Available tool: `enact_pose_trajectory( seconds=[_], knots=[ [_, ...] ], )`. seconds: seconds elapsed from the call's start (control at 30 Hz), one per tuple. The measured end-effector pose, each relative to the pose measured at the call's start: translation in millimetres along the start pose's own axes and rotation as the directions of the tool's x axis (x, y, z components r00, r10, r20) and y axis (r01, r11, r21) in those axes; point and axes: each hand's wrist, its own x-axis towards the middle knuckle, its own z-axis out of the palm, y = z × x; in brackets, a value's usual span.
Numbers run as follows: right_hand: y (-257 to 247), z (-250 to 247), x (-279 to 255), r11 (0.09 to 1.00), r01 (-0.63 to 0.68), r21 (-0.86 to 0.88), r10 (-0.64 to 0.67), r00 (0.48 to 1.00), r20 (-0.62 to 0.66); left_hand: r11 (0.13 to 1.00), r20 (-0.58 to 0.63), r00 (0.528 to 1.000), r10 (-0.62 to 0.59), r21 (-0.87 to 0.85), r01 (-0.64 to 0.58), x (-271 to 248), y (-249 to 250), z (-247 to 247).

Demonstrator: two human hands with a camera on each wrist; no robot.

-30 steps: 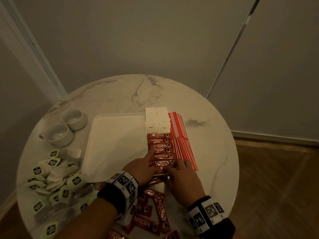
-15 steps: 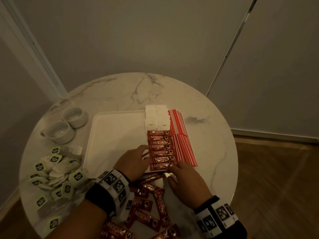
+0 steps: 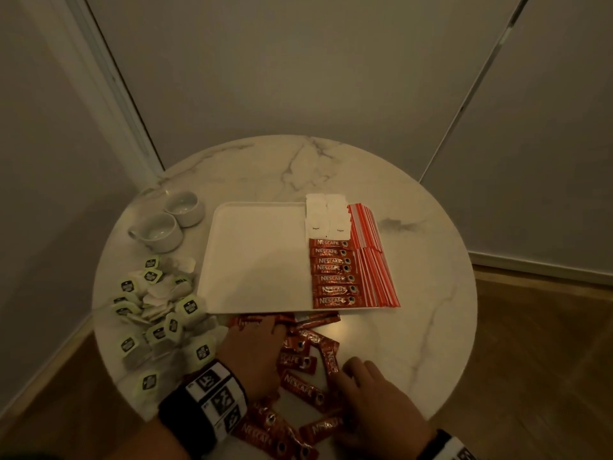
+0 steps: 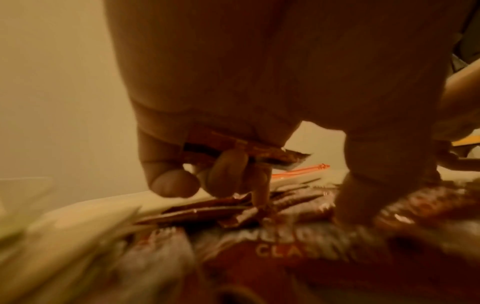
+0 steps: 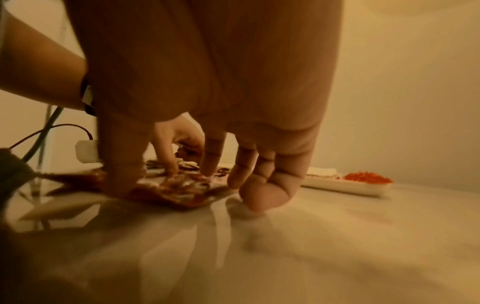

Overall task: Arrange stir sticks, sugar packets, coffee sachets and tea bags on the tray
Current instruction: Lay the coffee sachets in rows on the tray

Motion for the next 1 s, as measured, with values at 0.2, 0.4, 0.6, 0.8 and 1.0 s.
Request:
enact_pose_trajectory(
  seconds=[0.2,0.4,0.6,0.8,1.0],
  knots=[
    [-0.7,5.2,15.5,1.000,0.012,-0.011,-0.012,0.998,-0.066,0.996,-0.028,1.000,0.001,0.087,0.002,6.8,13.2,-3.5],
    [-1.6,-0.9,24.3,0.999,-0.047,0.026,0.050,0.987,-0.155,0.999,-0.073,0.997,0.033,0.028,-0.031,14.7,8.9,-9.9],
    [4.8,-2.0,26.2,0.995,-0.100,0.020,0.102,0.982,-0.161,0.820,-0.276,0.955,-0.110,-0.568,-0.070,5.1,-4.2,-38.6],
    [4.6,-34.5,27.1,0.855,-0.087,0.512,0.171,0.978,-0.121,-0.080,-0.075,0.969,-0.236,-0.992,-0.096,-2.4,-12.3,-46.6],
    [-20.8,-96.8,45.7,0.264,0.150,0.953,0.195,0.959,-0.205,-0.285,-0.051,0.996,-0.067,-0.956,-0.068,-0.1,5.1,-48.7]
  ],
)
